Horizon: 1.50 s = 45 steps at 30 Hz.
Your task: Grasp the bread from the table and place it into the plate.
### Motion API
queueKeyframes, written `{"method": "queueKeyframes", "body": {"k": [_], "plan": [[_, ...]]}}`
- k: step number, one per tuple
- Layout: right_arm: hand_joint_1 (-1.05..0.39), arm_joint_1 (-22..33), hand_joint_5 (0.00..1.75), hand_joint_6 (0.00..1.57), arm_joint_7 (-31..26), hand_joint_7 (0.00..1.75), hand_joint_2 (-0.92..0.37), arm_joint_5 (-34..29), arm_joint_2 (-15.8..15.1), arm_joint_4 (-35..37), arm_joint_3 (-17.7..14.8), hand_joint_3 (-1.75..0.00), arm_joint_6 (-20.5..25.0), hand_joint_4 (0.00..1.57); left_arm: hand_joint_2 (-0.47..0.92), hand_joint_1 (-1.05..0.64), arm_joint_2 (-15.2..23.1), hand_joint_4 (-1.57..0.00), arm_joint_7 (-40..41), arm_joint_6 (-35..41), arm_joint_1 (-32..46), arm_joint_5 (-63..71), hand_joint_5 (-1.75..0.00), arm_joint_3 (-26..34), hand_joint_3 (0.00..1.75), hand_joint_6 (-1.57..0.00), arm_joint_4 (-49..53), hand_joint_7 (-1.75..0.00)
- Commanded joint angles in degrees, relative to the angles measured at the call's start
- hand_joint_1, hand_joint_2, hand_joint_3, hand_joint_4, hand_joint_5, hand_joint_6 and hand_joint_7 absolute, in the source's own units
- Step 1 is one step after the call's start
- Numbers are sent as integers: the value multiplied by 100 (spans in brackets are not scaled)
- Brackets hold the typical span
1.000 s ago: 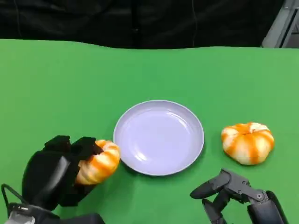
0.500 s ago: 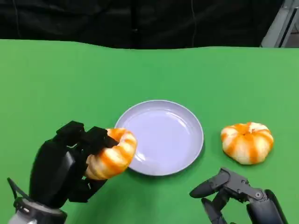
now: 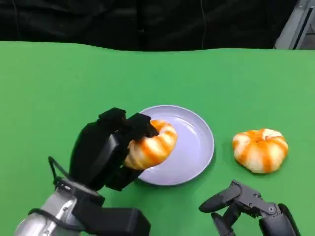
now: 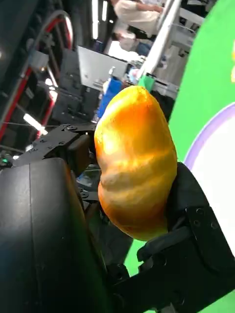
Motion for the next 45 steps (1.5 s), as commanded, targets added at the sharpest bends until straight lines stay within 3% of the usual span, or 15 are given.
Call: {"method": "queueKeyframes", "body": {"k": [1,8,9,10,11,12,14,16,18,22,27,37,39,45], "plan": [[-21,38,152,66,-56,106,-67,-8,-15,-54,7,-80,-10,69,18,-15,-111,-95,-70,151,-364,6,-175,-120,154,-84,324,-156],[-22,32,152,66,-85,106,-67,-23,-23,-50,26,-81,-6,69,28,-17,-175,-92,-270,327,-566,-42,-175,-269,144,-80,519,-159],[-22,29,152,66,-94,106,-67,-52,-13,-54,48,-81,4,69,28,-17,-225,-92,-1144,1032,-591,53,-175,-365,144,-80,303,-159],[-21,27,152,66,-103,106,-67,-73,-6,-57,64,-81,12,70,60,-26,-261,-51,-1816,1580,-605,123,-106,-441,80,-49,124,-88],[-21,26,152,66,-109,106,-67,-88,-2,-59,76,-81,18,70,75,-29,-286,-43,-2300,1981,-605,172,-71,-492,49,-45,-30,-50],[-21,31,152,66,-125,106,-66,-121,8,-70,93,-82,36,70,85,-34,-279,-33,-2748,2386,-557,309,-45,-576,30,-38,-238,-25],[-20,40,151,67,-142,106,-66,-156,19,-83,108,-82,57,70,90,-49,-252,-11,-3121,2778,-474,454,-25,-675,26,-23,-515,-9],[-20,47,150,67,-133,106,-66,-158,30,-94,118,-82,79,70,92,-53,-228,-6,-3520,3166,-397,558,-19,-783,25,-19,-763,-4],[-20,53,150,67,-119,106,-66,-149,38,-105,127,-82,105,70,92,-66,-205,-1,-3872,3489,-333,648,-4,-884,36,-8,-953,-1],[-20,32,150,67,-119,106,-65,-179,42,-110,131,-83,139,71,92,-79,-89,0,-4267,3704,-253,619,0,-982,51,-3,-1118,0],[-18,7,150,67,-117,105,-64,-190,35,-106,144,-84,167,71,92,-85,71,0,-4530,3737,-159,523,0,-974,57,-3,-1340,-1],[-18,-32,151,67,-175,104,-63,-229,66,-59,194,-87,186,71,92,-76,623,0,-3690,2623,841,-492,0,-49,61,-4,-2303,-1],[-18,-37,151,67,-178,105,-63,-226,79,-65,204,-87,206,70,92,-72,729,-4,-3400,2104,1104,-836,-2,220,56,-8,-2376,-3],[-18,-37,151,67,-165,105,-63,-218,63,-104,200,-88,275,70,92,-43,862,-36,-2910,886,1753,-1681,-26,853,28,-42,-2331,-16]]}}
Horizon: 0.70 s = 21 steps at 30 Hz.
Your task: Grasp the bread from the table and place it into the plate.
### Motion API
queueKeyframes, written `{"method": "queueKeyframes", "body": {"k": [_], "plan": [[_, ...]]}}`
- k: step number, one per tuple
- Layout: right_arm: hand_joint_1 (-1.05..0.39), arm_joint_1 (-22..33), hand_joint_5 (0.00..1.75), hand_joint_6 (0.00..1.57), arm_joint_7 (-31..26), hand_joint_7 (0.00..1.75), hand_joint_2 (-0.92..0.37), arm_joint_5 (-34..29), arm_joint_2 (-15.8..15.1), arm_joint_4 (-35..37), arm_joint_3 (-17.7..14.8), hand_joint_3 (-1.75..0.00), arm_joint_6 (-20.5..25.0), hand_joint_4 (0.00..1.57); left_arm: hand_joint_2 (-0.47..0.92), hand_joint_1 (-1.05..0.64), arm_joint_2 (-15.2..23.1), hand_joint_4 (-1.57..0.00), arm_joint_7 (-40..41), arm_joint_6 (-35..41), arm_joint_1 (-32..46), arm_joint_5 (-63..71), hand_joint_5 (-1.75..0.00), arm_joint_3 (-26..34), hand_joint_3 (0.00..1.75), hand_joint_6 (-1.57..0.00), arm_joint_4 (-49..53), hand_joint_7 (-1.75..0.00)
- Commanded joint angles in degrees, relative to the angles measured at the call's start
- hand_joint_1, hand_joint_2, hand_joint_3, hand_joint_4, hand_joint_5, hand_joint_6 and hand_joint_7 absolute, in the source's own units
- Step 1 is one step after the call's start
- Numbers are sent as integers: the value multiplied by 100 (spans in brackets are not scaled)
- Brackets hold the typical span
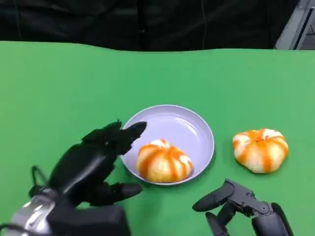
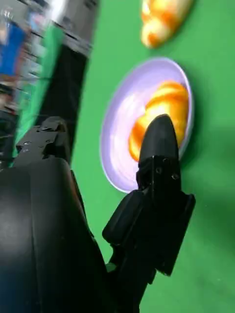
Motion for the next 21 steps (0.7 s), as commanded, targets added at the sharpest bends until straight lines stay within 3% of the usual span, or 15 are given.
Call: {"method": "queueKeyframes", "body": {"k": [1,4,8,10,11,13,14,16,18,21], "plan": [[-19,0,151,67,-15,105,-63,-3,-45,-57,-34,-88,59,70,92,-39,180,-42,278,-698,422,-440,-30,416,27,-49,9,-18],[-19,-6,150,67,-12,104,-63,11,-68,-49,-55,-87,46,71,92,-35,164,-46,344,-1049,615,-660,-33,604,26,-56,80,-20],[-19,-9,150,67,22,104,-63,102,-127,-34,-125,-87,-1,70,92,-10,-65,-85,780,-2195,893,-1260,-64,911,14,-98,661,-23],[-19,-8,150,67,35,104,-63,143,-146,-15,-150,-86,-36,70,91,-7,-145,-89,776,-2545,961,-1518,-73,984,16,-104,908,-22],[-19,-9,150,67,39,104,-63,167,-155,-2,-160,-86,-57,71,87,-4,-174,-94,718,-2661,996,-1666,-86,1009,31,-111,996,-25],[-19,-7,151,67,40,104,-63,182,-179,9,-176,-86,-80,70,59,1,-210,-96,560,-2815,1119,-2004,-114,1047,91,-119,1049,-35],[-19,-7,151,67,38,104,-64,183,-187,9,-177,-85,-81,70,50,3,-218,-96,513,-2851,1141,-2073,-123,1060,110,-118,1057,-43],[-19,18,151,67,25,104,-64,204,-207,-7,-195,-85,-104,70,44,5,-248,-95,387,-2842,1377,-2303,-135,1103,123,-113,849,-58],[-20,44,151,68,19,105,-64,221,-220,-25,-211,-85,-120,70,35,8,-292,-95,293,-2829,1573,-2453,-153,1158,140,-102,659,-99],[-21,101,151,68,56,105,-65,277,-266,-73,-259,-83,-154,70,29,6,-444,-96,313,-2753,1894,-2478,-161,1280,151,-95,299,-128]]}}
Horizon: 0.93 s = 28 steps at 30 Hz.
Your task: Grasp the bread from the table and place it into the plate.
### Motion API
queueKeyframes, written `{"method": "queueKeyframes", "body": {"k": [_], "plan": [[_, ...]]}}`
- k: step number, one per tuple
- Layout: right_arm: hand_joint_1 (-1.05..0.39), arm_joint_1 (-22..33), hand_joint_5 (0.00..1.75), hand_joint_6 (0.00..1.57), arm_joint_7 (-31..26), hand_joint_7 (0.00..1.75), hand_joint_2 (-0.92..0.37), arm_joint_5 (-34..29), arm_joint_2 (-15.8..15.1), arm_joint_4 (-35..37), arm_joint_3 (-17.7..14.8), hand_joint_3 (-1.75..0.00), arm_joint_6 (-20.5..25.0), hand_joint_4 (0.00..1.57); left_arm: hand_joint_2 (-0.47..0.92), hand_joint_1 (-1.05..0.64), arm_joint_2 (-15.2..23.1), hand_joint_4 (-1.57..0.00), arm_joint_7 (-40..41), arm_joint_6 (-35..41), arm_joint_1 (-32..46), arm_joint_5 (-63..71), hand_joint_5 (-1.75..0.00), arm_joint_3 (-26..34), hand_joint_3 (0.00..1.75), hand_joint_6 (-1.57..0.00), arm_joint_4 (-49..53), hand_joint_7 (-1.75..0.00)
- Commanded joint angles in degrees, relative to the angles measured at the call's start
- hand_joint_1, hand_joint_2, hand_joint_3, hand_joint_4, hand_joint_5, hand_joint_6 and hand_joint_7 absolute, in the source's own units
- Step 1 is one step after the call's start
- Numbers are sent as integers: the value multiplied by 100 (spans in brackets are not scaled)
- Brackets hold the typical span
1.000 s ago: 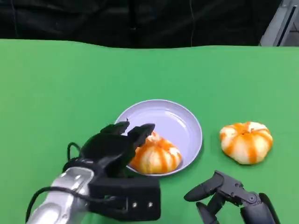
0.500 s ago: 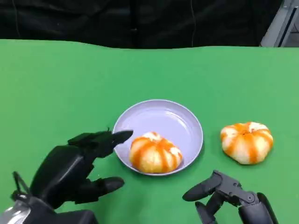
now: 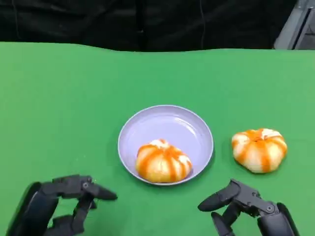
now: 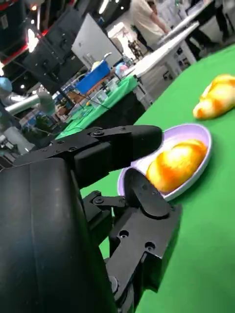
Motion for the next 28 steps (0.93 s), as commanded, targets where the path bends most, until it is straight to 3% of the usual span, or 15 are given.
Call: {"method": "queueKeyframes", "body": {"k": [1,11,28], "plan": [[-21,94,151,68,25,105,-65,145,-115,-72,-122,-83,-126,70,28,7,-175,-96,5,33,422,-71,-164,224,155,-93,-467,-135],[-19,308,151,68,93,104,-65,226,-207,-185,-236,-81,-263,71,31,9,-563,-92,-118,393,418,-247,-168,322,152,-86,-522,-145],[-18,123,150,68,59,104,-63,-7,-75,-108,-142,-86,-220,72,29,2,-581,-94,-264,311,110,-272,-164,554,150,-90,-183,-137]]}}
